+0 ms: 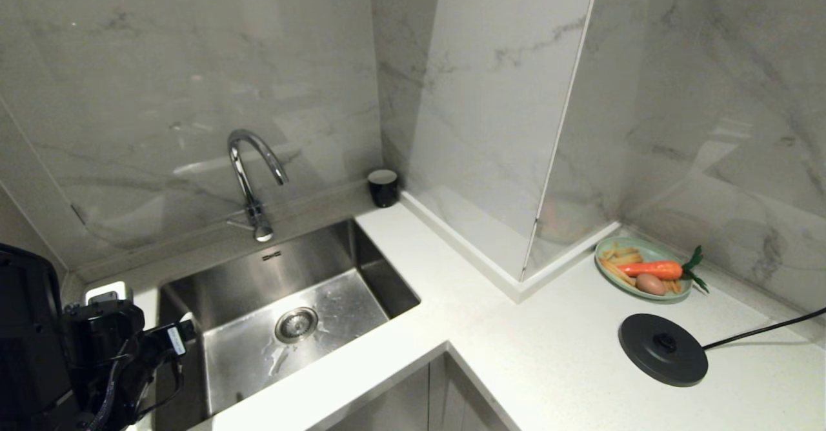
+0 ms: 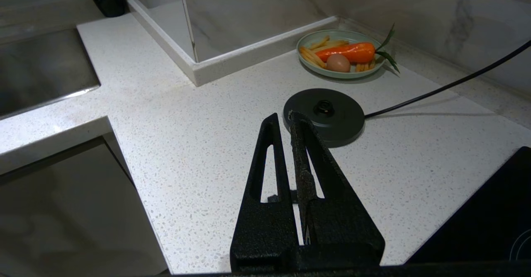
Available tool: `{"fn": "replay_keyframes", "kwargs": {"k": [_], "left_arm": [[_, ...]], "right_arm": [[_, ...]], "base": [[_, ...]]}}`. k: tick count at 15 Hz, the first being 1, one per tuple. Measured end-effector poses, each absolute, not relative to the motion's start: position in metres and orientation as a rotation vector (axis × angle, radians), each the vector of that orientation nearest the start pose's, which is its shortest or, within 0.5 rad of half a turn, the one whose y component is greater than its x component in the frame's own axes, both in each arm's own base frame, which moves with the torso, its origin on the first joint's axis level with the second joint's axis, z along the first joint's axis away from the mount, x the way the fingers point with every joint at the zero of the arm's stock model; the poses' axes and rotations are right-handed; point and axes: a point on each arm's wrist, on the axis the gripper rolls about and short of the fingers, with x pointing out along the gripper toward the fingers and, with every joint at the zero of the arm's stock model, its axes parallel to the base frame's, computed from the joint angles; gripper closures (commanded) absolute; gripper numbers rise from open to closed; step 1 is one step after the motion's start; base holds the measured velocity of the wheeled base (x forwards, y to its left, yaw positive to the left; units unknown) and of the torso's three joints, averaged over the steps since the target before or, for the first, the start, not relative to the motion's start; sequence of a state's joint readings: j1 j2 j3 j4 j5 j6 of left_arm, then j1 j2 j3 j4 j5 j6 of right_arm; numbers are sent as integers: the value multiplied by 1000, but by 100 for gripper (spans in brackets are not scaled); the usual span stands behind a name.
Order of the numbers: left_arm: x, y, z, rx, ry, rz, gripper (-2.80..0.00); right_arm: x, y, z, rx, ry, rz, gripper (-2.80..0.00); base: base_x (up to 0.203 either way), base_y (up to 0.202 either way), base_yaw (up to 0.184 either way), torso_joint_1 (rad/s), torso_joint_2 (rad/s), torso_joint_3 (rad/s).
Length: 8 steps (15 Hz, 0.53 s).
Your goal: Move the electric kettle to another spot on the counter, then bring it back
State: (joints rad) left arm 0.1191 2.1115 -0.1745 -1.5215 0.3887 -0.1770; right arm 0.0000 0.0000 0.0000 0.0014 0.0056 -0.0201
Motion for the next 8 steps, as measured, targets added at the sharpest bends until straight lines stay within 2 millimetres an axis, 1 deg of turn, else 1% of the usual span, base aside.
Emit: {"fn": "replay_keyframes", "kwargs": {"k": [8], "left_arm": [[228,36,35,-114,390,540,-280]], "right_arm": [[-23,0,75,-20,2,5,0]], "base": [[0,0,0,0,0,0]]}}
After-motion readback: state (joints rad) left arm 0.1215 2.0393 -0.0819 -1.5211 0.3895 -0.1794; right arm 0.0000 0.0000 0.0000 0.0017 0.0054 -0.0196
